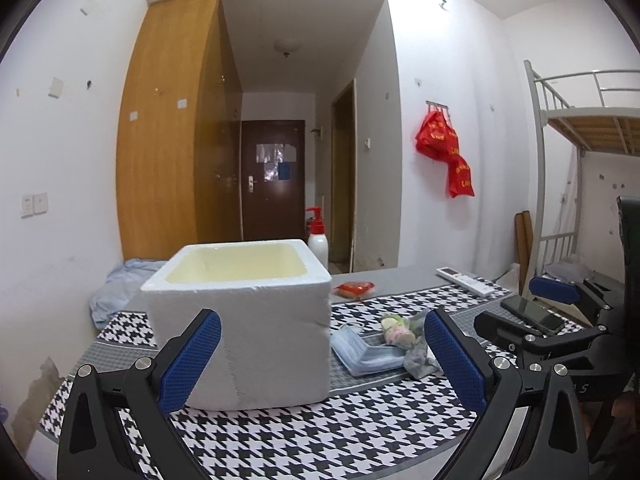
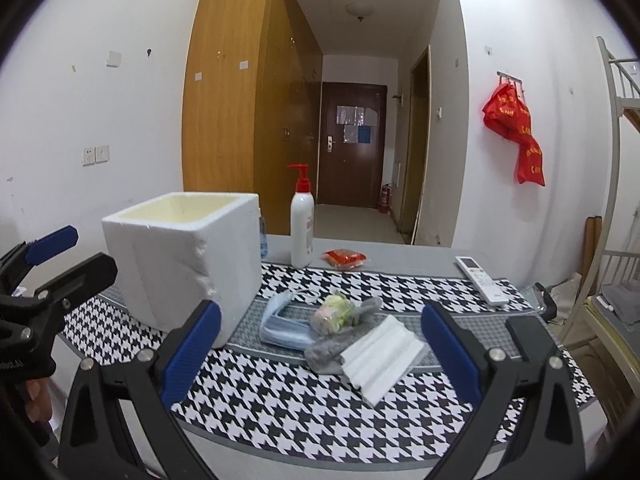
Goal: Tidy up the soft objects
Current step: 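Move the right gripper back toward the remaining items on the table, then lower the left gripper onto the floral tissue pack and close it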
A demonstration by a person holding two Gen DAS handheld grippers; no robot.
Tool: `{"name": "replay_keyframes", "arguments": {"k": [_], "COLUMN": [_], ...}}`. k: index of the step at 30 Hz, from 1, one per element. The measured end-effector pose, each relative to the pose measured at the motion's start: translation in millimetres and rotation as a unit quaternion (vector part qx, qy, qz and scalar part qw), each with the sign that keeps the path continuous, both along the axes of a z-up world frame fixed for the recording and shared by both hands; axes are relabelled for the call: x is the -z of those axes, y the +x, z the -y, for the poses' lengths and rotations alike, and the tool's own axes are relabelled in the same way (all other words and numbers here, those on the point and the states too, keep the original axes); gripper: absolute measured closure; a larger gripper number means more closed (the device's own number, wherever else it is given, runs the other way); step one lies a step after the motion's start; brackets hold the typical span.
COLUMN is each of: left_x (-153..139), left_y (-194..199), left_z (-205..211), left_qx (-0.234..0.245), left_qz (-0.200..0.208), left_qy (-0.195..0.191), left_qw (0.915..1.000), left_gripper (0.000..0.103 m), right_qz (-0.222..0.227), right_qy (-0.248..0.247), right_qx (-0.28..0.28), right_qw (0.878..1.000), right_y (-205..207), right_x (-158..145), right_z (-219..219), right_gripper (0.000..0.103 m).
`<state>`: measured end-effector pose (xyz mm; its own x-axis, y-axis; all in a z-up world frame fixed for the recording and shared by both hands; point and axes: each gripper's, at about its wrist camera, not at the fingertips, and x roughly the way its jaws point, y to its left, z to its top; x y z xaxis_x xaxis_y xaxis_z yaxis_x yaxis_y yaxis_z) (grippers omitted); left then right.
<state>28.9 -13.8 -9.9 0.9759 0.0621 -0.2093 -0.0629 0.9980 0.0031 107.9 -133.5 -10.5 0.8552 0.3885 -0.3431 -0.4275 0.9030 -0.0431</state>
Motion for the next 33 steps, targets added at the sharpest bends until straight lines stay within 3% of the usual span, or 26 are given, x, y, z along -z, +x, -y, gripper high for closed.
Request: {"name": "replay_keyframes", "arguments": {"k": [14, 29, 33], "left_x": [31.6, 52.9, 53.7], "left_y": [45.0, 88.3, 102.2], "left_z": [30.4, 55.0, 55.3], "left_qx": [0.059, 0.096, 0.087], "left_qz": [-0.054, -0.113, -0.118], "left_qy": [-0.005, 0.01, 0.008], "left_qw": [0.9968, 0.9888, 0.9891], "left_gripper": [0.001, 0.001, 0.001], "right_qz": [-0.042, -0.088, -0.098], "right_qy": [-0.017, -0.017, -0.012], "right_qx": [0.062, 0.063, 0.063], "right_qw": [0.997, 0.994, 0.993], "right_y": [22.2, 54.0, 61.7], "right_x": [30.0, 56.9, 60.2], "right_z": [38.5, 50.3, 53.9], "right_gripper": [0.001, 0.001, 0.001]}}
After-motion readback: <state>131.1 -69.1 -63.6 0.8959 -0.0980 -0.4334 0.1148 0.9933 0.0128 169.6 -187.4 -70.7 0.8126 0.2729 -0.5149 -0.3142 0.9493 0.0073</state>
